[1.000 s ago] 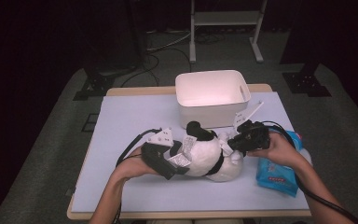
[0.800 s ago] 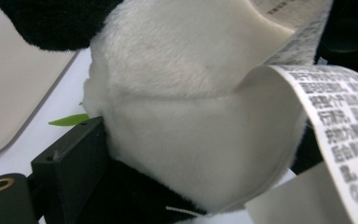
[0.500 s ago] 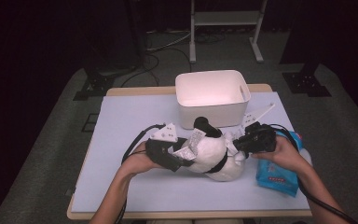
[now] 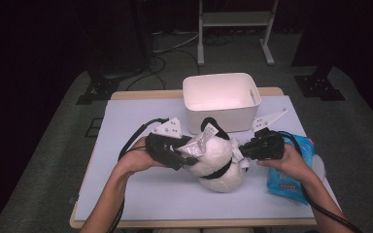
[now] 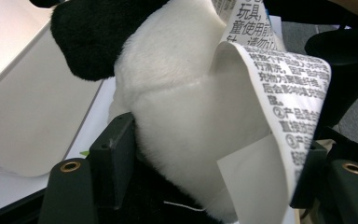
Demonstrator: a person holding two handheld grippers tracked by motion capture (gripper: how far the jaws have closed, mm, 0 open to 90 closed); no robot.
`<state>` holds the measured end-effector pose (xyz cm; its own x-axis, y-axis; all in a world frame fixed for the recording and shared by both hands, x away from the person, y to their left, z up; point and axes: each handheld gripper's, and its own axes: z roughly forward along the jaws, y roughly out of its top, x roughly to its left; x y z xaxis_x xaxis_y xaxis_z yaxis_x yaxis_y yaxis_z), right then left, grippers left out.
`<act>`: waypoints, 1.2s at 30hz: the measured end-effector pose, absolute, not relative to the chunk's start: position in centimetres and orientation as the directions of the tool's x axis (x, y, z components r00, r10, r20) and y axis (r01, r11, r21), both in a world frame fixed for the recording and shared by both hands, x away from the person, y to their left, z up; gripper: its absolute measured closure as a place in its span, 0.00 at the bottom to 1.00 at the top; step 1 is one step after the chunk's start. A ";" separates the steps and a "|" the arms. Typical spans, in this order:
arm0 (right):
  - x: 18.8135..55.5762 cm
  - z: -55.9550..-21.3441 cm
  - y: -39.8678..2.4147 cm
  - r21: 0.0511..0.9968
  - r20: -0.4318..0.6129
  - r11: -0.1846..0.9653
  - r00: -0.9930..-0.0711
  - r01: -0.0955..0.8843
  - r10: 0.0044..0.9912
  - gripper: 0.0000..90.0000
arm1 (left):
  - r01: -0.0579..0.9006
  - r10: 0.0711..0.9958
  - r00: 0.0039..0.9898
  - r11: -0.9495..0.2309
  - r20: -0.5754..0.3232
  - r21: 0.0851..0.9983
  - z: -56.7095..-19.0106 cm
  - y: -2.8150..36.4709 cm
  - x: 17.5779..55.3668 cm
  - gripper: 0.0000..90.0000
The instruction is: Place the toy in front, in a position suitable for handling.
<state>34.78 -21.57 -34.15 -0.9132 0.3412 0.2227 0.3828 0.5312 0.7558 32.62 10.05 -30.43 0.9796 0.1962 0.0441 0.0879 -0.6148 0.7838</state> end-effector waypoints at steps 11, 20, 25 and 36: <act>34.5 -30.5 -22.4 0.764 0.160 0.544 -0.919 0.346 0.360 0.91 | 0.055 0.170 0.984 -0.602 0.061 0.796 -30.6 8.7 32.1 0.33; 34.6 -27.8 -21.9 0.759 0.112 0.571 -0.926 0.313 0.359 0.91 | 0.028 0.152 0.985 -0.607 0.081 0.794 -30.2 7.5 31.8 0.33; 34.5 -26.6 -21.4 0.754 0.083 0.590 -0.934 0.287 0.349 0.91 | 0.024 0.146 0.986 -0.610 0.083 0.792 -30.1 6.9 31.8 0.33; 33.6 -24.9 -17.7 0.690 -0.005 0.696 -0.961 0.197 0.276 0.91 | 0.013 0.140 0.985 -0.631 0.097 0.776 -29.7 5.3 32.0 0.31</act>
